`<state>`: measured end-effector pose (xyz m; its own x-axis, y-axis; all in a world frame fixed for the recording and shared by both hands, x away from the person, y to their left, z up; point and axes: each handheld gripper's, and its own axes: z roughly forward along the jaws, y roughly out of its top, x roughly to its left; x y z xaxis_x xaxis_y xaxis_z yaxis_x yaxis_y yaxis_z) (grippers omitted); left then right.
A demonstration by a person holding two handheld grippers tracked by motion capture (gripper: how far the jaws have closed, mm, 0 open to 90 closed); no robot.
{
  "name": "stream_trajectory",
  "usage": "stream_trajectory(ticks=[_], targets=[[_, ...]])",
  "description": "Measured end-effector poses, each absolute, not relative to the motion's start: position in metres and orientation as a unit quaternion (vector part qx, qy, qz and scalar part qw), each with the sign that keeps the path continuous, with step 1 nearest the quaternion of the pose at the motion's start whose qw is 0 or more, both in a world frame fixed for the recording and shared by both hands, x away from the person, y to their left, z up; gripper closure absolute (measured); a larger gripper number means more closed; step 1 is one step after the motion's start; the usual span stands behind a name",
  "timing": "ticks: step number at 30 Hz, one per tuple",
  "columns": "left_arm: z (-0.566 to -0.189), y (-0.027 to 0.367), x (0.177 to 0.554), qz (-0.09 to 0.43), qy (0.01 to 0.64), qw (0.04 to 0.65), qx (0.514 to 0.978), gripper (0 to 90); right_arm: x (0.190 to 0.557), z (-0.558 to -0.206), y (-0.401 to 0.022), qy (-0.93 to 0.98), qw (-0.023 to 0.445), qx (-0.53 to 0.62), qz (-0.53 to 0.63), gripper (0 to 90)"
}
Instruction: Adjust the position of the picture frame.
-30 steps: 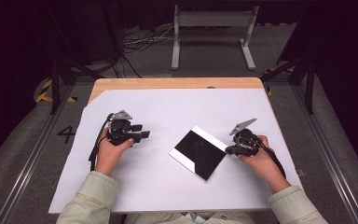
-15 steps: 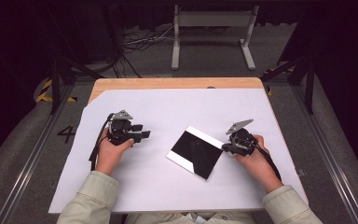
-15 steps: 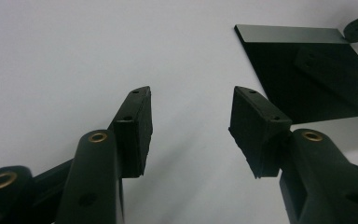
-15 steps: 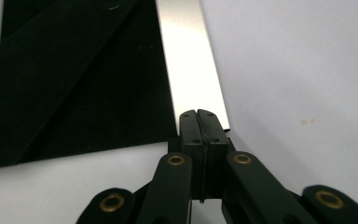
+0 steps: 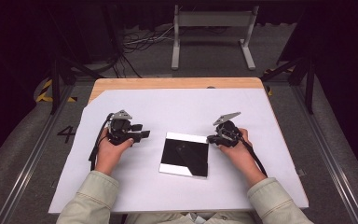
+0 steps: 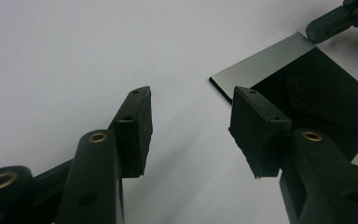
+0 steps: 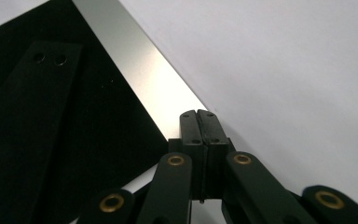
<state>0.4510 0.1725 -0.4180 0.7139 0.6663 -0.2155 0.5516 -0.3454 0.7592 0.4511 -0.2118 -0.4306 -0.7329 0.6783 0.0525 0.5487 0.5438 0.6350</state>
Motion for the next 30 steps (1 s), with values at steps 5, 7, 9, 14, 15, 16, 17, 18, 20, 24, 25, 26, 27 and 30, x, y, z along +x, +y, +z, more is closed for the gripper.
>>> stream_trajectory(ticks=[5, 7, 9, 14, 15, 16, 17, 18, 20, 24, 25, 26, 27, 30], targets=[[-0.418, 0.173, 0.451, 0.063, 0.37, 0.436, 0.818, 49.5, 0.454, -0.433, -0.209, 0.867, 0.089, 0.351, 0.341, 90.0], [-0.416, 0.172, 0.45, 0.064, 0.369, 0.437, 0.818, 49.5, 0.453, -0.432, -0.212, 0.862, 0.078, 0.353, 0.355, 90.0], [-0.414, 0.172, 0.447, 0.064, 0.368, 0.437, 0.818, 49.5, 0.449, -0.427, -0.212, 0.864, 0.085, 0.345, 0.357, 90.0], [-0.409, 0.175, 0.44, 0.071, 0.36, 0.442, 0.819, 49.6, 0.424, -0.408, -0.207, 0.885, 0.091, 0.284, 0.359, 90.0], [-0.409, 0.175, 0.438, 0.071, 0.361, 0.441, 0.819, 49.7, 0.417, -0.404, -0.206, 0.889, 0.089, 0.271, 0.359, 90.0], [-0.409, 0.176, 0.436, 0.073, 0.359, 0.441, 0.82, 49.7, 0.411, -0.401, -0.205, 0.891, 0.083, 0.261, 0.362, 90.0], [-0.408, 0.177, 0.435, 0.075, 0.358, 0.438, 0.821, 49.7, 0.404, -0.398, -0.203, 0.894, 0.077, 0.25, 0.364, 90.0], [-0.408, 0.177, 0.434, 0.075, 0.357, 0.439, 0.821, 49.7, 0.397, -0.396, -0.201, 0.896, 0.072, 0.241, 0.365, 90.0], [-0.408, 0.18, 0.432, 0.077, 0.354, 0.437, 0.823, 49.7, 0.386, -0.394, -0.198, 0.902, 0.063, 0.222, 0.364, 90.0], [-0.407, 0.182, 0.431, 0.076, 0.356, 0.439, 0.822, 49.7, 0.367, -0.398, -0.189, 0.919, 0.045, 0.18, 0.347, 90.0], [-0.407, 0.182, 0.431, 0.075, 0.355, 0.44, 0.821, 49.7, 0.365, -0.4, -0.187, 0.922, 0.04, 0.181, 0.339, 90.0], [-0.407, 0.182, 0.432, 0.075, 0.356, 0.44, 0.821, 49.7, 0.363, -0.402, -0.185, 0.925, 0.035, 0.179, 0.334, 90.0], [-0.408, 0.182, 0.432, 0.075, 0.356, 0.44, 0.821, 49.7, 0.361, -0.404, -0.182, 0.927, 0.029, 0.172, 0.331, 90.0], [-0.408, 0.182, 0.432, 0.076, 0.358, 0.438, 0.821, 49.7, 0.355, -0.407, -0.171, 0.936, 0.016, 0.149, 0.319, 90.0]])
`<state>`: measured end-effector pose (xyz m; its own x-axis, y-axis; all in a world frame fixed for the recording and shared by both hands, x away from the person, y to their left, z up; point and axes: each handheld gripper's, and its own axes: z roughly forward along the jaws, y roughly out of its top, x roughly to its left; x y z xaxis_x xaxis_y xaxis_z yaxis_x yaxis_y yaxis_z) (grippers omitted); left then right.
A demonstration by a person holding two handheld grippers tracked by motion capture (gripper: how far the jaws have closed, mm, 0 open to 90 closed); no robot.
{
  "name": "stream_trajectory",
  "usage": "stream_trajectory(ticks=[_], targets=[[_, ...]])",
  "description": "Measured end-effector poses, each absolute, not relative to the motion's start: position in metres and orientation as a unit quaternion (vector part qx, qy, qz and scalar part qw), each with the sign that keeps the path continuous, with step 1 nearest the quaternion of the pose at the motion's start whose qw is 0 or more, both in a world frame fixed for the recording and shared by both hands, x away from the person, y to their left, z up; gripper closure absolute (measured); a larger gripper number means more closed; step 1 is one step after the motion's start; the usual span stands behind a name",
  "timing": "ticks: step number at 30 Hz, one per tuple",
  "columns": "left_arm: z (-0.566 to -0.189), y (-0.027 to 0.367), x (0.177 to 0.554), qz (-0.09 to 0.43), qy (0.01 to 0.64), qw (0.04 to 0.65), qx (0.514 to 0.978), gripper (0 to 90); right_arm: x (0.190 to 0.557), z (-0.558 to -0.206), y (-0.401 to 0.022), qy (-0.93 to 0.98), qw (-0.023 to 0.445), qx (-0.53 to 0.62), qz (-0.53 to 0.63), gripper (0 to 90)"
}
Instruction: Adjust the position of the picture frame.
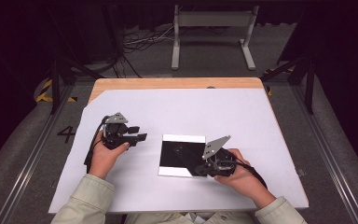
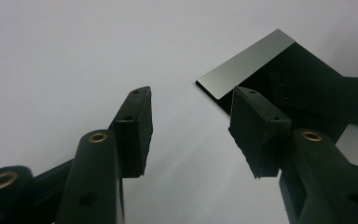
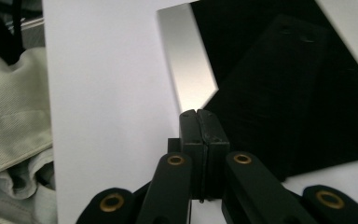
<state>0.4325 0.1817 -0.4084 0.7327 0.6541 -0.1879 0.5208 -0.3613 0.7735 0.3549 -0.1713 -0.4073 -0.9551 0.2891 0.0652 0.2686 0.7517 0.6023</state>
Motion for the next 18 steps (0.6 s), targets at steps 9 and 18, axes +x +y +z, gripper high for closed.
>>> stream_trajectory(ticks=[9, 18], targets=[[-0.409, 0.185, 0.434, 0.076, 0.361, 0.442, 0.818, 49.7, 0.345, -0.427, -0.153, 0.955, 0.017, 0.122, 0.271, 90.0], [-0.41, 0.183, 0.436, 0.071, 0.358, 0.442, 0.819, 49.7, 0.347, -0.427, -0.153, 0.953, 0.046, 0.131, 0.271, 90.0]])
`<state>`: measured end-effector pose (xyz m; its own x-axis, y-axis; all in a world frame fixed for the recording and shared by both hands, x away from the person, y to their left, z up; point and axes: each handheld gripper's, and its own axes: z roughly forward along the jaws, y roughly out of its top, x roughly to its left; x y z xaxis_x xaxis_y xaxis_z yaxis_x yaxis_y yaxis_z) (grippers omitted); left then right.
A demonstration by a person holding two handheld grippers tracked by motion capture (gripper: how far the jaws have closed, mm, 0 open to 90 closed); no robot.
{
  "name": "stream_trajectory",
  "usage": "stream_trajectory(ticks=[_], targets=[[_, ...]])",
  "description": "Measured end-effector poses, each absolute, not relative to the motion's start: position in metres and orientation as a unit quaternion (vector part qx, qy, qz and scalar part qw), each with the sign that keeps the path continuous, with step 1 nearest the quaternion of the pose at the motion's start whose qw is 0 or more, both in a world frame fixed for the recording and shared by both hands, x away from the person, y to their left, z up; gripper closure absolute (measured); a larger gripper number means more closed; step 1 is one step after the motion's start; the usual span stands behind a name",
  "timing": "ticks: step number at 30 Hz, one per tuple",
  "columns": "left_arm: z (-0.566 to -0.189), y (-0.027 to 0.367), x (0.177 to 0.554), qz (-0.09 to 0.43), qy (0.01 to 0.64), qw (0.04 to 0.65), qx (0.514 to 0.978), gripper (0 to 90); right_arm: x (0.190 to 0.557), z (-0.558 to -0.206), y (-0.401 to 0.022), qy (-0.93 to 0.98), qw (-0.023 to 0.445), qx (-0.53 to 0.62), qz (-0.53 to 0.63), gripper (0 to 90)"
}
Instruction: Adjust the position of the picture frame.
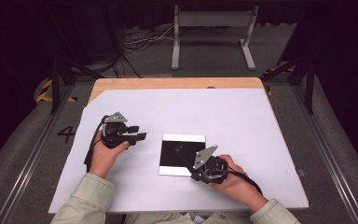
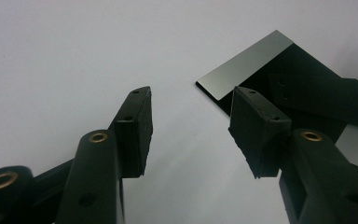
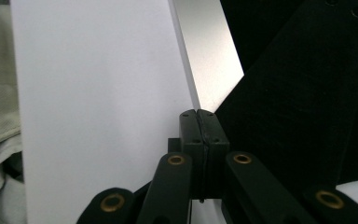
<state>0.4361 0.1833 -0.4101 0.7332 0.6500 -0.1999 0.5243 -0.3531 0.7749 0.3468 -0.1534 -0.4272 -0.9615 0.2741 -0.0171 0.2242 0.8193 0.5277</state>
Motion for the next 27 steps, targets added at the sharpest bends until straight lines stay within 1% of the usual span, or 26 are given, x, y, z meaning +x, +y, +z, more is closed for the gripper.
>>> stream_trajectory(ticks=[11, 15, 19, 25, 27], targets=[[-0.409, 0.183, 0.434, 0.072, 0.361, 0.438, 0.82, 49.7, 0.358, -0.43, -0.152, 0.94, 0.083, 0.167, 0.285, 90.0], [-0.409, 0.182, 0.433, 0.073, 0.357, 0.437, 0.823, 49.7, 0.36, -0.43, -0.153, 0.938, 0.079, 0.171, 0.291, 90.0], [-0.41, 0.182, 0.434, 0.072, 0.359, 0.436, 0.822, 49.6, 0.358, -0.422, -0.157, 0.932, 0.066, 0.169, 0.314, 90.0], [-0.408, 0.184, 0.433, 0.072, 0.36, 0.442, 0.819, 49.6, 0.359, -0.404, -0.172, 0.917, 0.08, 0.194, 0.338, 89.7], [-0.408, 0.184, 0.433, 0.076, 0.36, 0.442, 0.818, 49.6, 0.36, -0.401, -0.177, 0.914, 0.084, 0.204, 0.341, 87.4]])
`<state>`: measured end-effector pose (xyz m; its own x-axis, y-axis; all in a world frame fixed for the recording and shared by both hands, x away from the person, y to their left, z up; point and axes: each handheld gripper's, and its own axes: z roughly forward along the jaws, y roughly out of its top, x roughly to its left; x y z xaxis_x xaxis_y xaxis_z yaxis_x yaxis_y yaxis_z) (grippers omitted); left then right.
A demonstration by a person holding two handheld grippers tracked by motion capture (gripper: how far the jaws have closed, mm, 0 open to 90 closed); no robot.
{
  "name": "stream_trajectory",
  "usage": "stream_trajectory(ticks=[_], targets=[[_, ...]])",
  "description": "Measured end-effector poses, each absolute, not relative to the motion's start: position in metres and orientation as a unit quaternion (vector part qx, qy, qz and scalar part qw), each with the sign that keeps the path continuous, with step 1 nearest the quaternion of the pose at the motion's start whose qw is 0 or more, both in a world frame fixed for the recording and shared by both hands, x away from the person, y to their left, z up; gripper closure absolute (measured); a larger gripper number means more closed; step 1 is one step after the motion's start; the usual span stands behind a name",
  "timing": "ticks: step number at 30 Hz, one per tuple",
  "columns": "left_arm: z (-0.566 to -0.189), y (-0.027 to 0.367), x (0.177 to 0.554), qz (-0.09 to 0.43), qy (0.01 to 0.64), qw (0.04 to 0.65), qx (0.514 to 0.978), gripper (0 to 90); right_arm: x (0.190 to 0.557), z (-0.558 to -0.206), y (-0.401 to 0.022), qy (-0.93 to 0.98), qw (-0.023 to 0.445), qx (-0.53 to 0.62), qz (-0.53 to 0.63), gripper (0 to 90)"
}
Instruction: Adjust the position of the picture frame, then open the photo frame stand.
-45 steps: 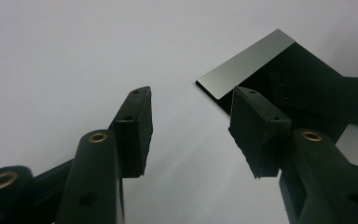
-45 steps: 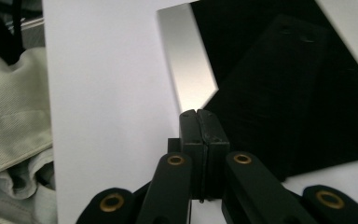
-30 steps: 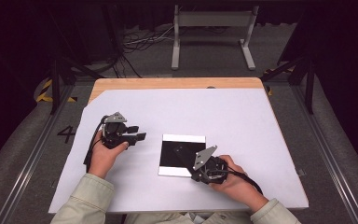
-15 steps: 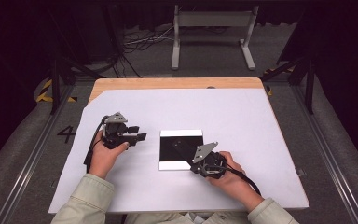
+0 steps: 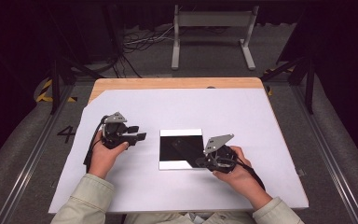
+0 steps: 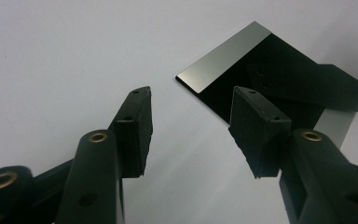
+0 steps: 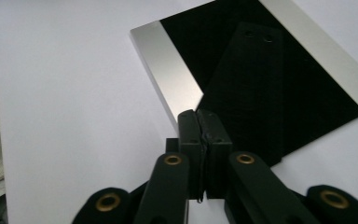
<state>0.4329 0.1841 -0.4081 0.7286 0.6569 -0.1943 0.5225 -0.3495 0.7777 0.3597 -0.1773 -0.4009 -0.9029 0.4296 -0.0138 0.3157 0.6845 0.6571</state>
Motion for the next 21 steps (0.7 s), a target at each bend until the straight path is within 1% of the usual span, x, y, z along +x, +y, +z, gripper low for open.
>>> stream_trajectory(ticks=[3, 8, 14, 18, 21], targets=[[-0.408, 0.185, 0.433, 0.075, 0.361, 0.442, 0.818, 49.6, 0.361, -0.396, -0.184, 0.909, 0.087, 0.211, 0.348, 85.4], [-0.408, 0.185, 0.433, 0.077, 0.361, 0.442, 0.818, 49.6, 0.361, -0.387, -0.195, 0.902, 0.091, 0.228, 0.354, 78.2], [-0.407, 0.186, 0.433, 0.078, 0.36, 0.442, 0.818, 49.5, 0.361, -0.382, -0.202, 0.899, 0.09, 0.244, 0.352, 73.5], [-0.408, 0.188, 0.432, 0.077, 0.363, 0.441, 0.817, 49.4, 0.362, -0.379, -0.204, 0.9, 0.089, 0.262, 0.338, 66.2], [-0.407, 0.188, 0.432, 0.078, 0.365, 0.443, 0.815, 49.4, 0.362, -0.378, -0.206, 0.898, 0.087, 0.274, 0.333, 64.6]])
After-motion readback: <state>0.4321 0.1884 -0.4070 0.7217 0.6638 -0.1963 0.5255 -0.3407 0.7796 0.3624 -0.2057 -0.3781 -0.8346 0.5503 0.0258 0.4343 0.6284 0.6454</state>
